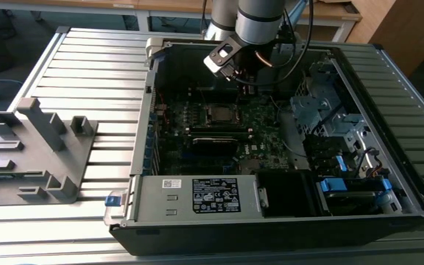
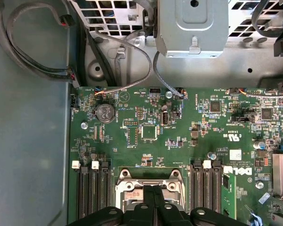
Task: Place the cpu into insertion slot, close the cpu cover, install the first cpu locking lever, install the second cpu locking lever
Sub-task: 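Close the cpu cover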
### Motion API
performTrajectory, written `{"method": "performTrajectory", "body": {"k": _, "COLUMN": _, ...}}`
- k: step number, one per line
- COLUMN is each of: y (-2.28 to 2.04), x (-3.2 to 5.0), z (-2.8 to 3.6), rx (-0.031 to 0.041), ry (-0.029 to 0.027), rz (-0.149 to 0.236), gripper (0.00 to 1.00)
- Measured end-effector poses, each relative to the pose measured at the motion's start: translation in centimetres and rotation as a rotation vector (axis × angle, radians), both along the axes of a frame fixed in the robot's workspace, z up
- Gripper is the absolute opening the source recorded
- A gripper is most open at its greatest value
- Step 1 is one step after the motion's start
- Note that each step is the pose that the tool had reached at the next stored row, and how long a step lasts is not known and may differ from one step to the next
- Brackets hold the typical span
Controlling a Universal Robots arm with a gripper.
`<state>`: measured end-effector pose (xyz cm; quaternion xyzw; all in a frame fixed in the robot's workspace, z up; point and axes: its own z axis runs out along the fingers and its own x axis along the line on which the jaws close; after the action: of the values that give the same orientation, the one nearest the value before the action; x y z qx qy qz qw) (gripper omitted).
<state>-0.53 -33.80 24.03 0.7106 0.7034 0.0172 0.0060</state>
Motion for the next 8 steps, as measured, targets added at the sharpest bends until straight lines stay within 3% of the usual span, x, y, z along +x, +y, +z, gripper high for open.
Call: {"method": "performTrajectory", "body": {"k": 8, "y": 0.0, "x": -0.01, "z": 0.0, "rx": 0.0, "ry": 0.0, "rz": 0.005, "gripper": 0.11}}
